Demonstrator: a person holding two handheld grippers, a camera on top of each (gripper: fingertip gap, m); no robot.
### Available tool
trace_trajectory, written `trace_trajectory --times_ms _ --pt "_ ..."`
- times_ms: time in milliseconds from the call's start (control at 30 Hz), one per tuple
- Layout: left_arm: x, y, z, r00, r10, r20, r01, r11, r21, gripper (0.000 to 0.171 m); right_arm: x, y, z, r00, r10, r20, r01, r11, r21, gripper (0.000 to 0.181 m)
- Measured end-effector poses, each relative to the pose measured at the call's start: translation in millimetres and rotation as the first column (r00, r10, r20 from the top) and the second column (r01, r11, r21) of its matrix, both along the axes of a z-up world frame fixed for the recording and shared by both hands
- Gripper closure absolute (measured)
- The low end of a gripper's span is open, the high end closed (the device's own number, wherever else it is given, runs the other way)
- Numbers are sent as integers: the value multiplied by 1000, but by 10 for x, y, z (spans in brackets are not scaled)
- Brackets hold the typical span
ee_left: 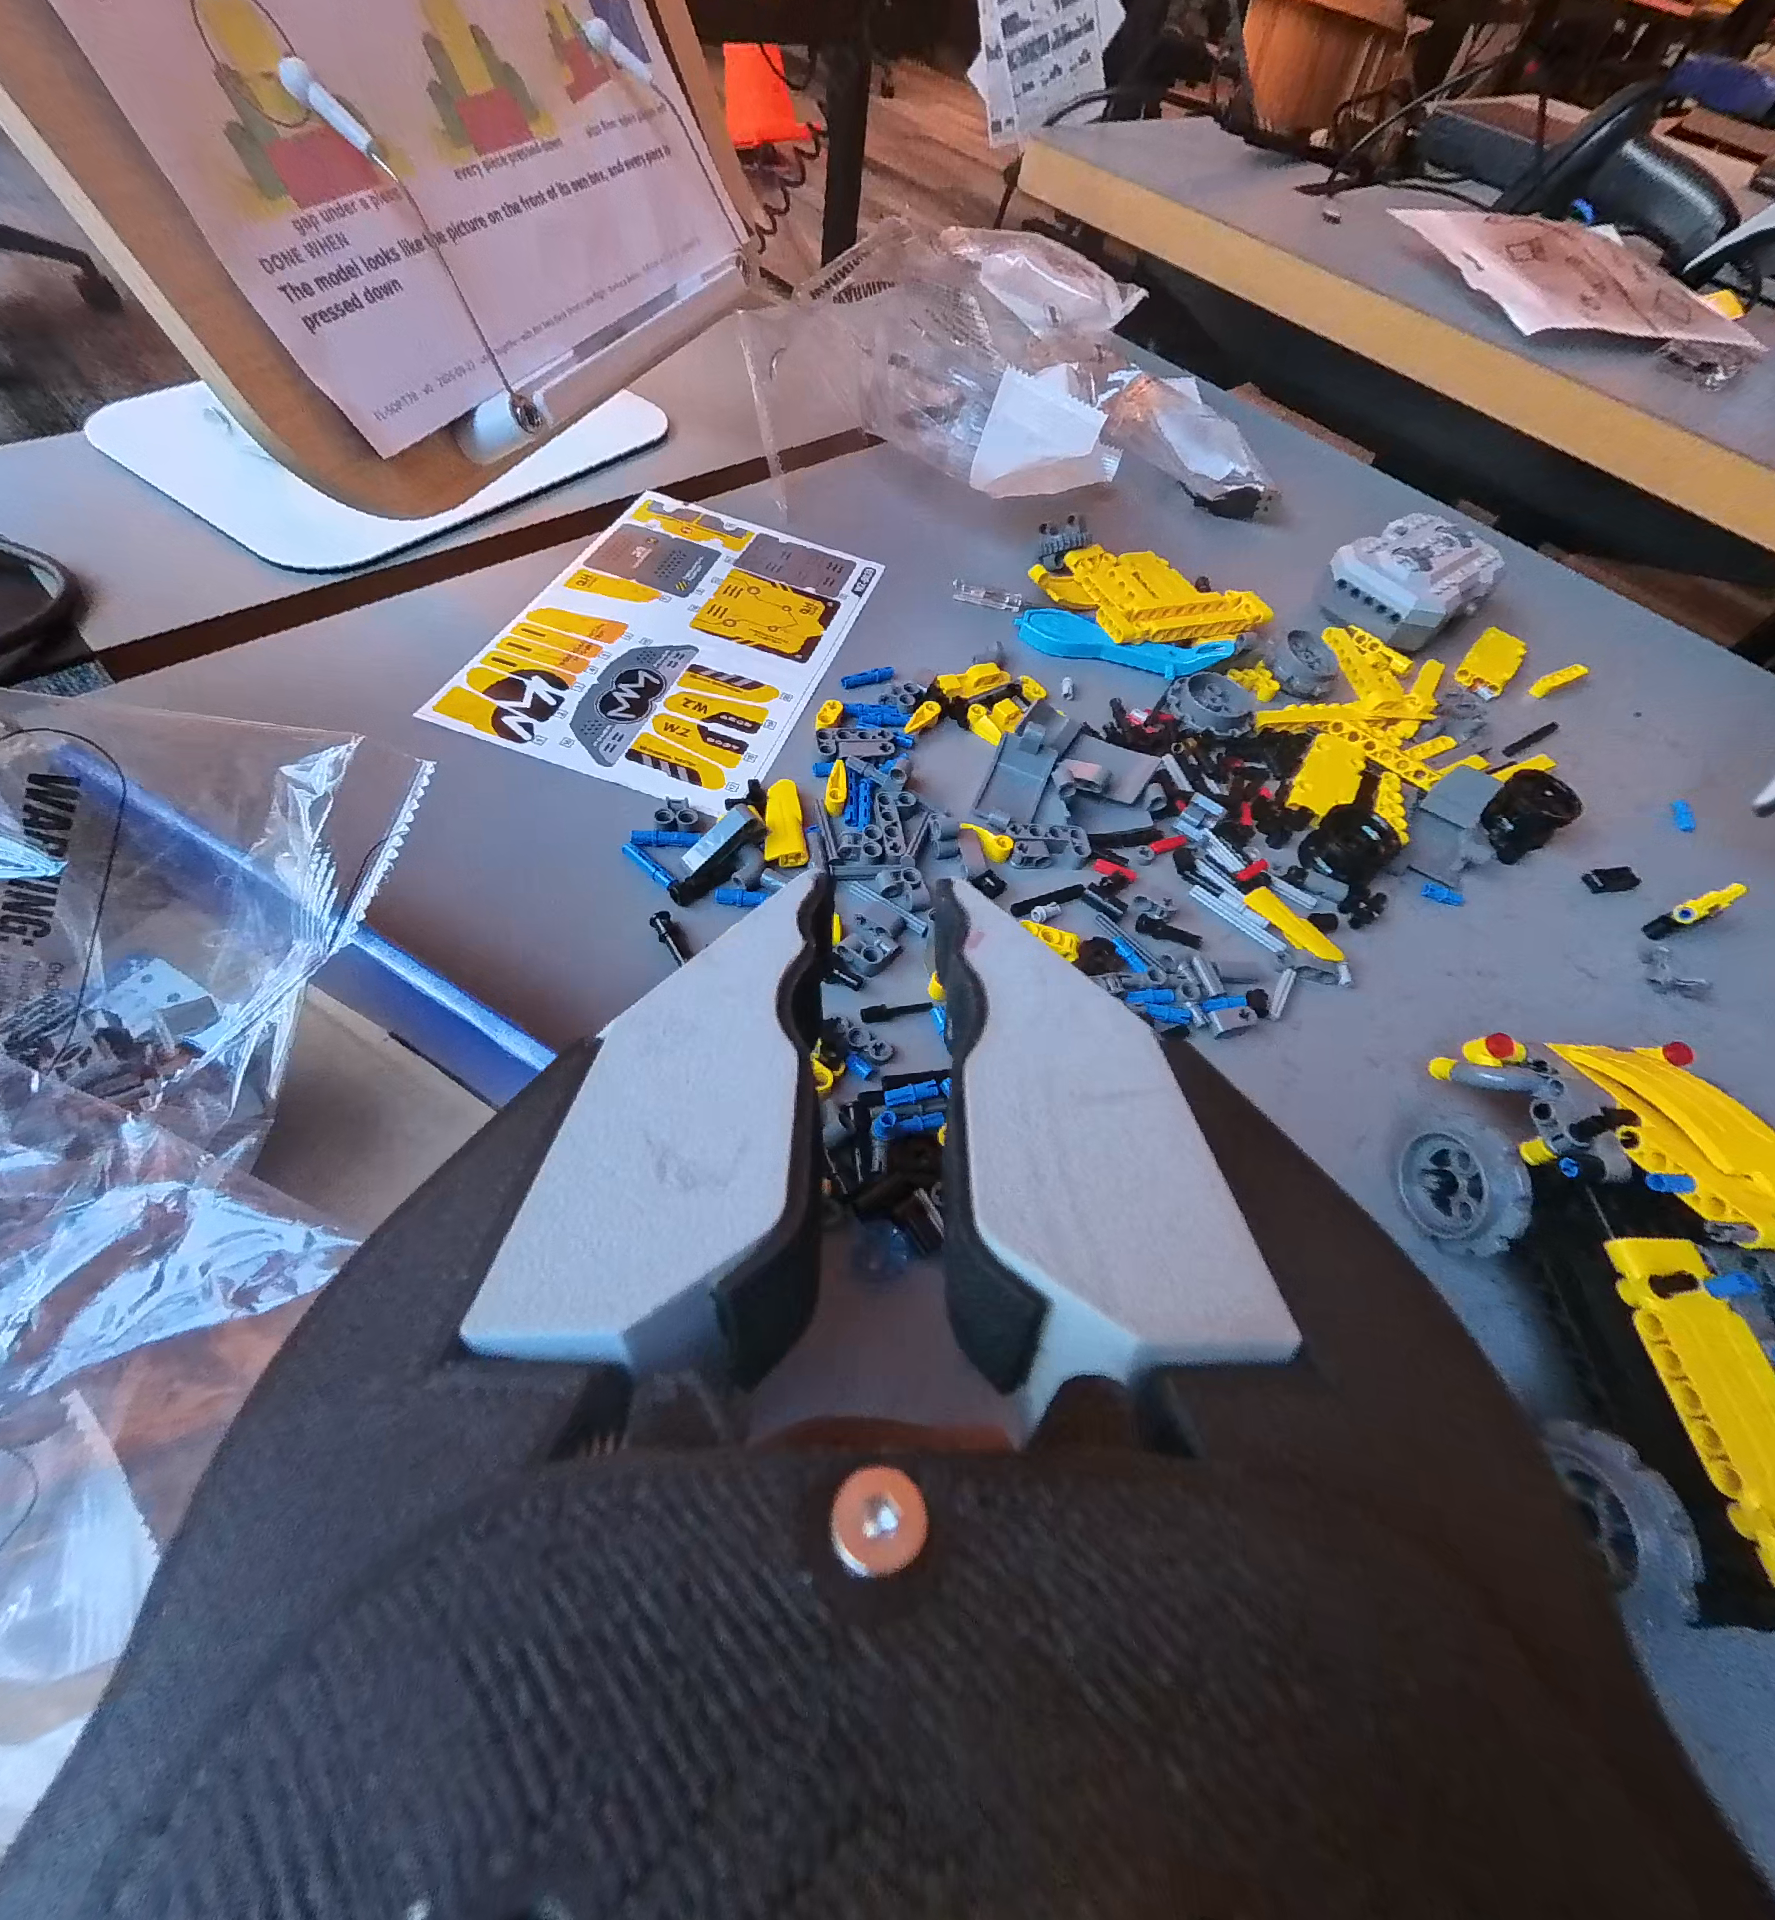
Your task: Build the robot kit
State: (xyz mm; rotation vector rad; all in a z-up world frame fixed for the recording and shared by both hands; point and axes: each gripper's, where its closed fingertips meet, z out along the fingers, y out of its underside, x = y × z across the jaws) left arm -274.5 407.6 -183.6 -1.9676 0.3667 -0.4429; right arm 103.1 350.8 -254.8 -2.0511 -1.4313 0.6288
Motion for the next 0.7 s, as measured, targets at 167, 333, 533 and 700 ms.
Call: trace_trajectory --times_ms 167,333,533,700 --pt "7 5 -23 1000 -2 1 2 1000 -8 156 -413 -279 -25 991 134 23 -134 990 30 164" --pt "44 0 -50 1000 -14 -12 14 1000 -14 156 -566 -340 -179 988 125 90 -130 991 41 166" --pt "47 -5 -24 1000 -16 -2 16 1000 -7 156 -578 -276 -304 989 50 139 -63 994 93 162" --pt "53 -4 -36 1000 -18 -9 18 1000 -9 156 -599 -285 -357 978 74 193 -98 988 117 168"
